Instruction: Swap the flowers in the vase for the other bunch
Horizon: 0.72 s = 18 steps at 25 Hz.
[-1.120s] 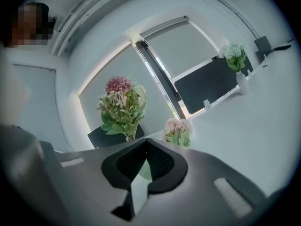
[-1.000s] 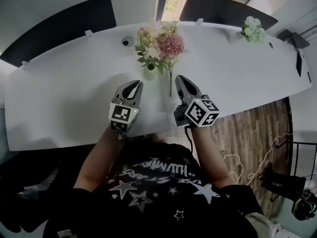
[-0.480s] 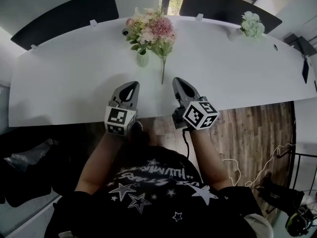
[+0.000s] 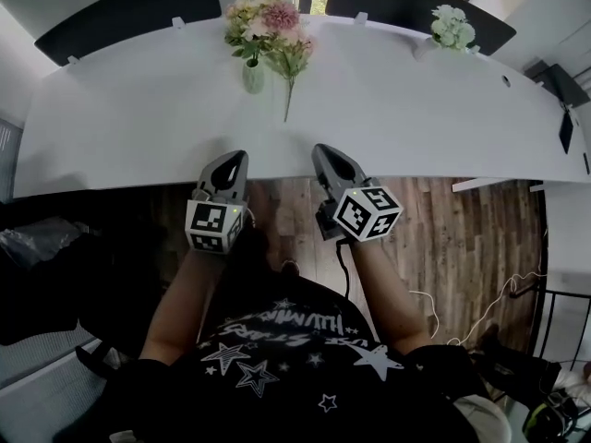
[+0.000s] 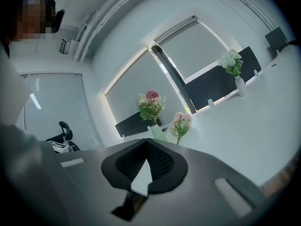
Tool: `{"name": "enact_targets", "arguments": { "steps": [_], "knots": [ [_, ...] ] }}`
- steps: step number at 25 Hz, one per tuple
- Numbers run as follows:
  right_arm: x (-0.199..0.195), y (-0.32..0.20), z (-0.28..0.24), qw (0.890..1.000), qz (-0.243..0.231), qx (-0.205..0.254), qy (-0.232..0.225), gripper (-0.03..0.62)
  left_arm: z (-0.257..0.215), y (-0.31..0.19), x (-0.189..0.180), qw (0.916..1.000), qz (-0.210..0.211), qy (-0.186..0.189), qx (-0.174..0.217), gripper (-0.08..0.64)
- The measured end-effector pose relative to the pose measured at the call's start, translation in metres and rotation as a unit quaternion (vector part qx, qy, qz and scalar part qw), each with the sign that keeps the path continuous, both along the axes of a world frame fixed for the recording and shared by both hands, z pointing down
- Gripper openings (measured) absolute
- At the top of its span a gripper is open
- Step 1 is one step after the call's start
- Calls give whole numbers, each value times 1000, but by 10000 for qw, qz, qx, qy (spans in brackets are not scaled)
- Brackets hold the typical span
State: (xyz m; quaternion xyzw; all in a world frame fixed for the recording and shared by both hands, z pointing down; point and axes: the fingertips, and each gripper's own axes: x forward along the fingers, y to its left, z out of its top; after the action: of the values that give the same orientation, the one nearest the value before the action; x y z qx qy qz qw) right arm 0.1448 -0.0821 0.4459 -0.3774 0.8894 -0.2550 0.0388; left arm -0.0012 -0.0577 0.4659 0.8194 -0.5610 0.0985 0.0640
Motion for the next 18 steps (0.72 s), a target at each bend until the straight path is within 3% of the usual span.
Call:
{"name": "enact_targets", "arguments": {
  "steps": [10,18],
  "knots": [
    [7,61,-3,9995,-291,106,21,3,-10,80,-8,9991,-432,-3,19,8],
    [7,88,-18,9990,-195,340,207,2,-31,94,-6,9993,-263,26,261,8]
  ]
}}
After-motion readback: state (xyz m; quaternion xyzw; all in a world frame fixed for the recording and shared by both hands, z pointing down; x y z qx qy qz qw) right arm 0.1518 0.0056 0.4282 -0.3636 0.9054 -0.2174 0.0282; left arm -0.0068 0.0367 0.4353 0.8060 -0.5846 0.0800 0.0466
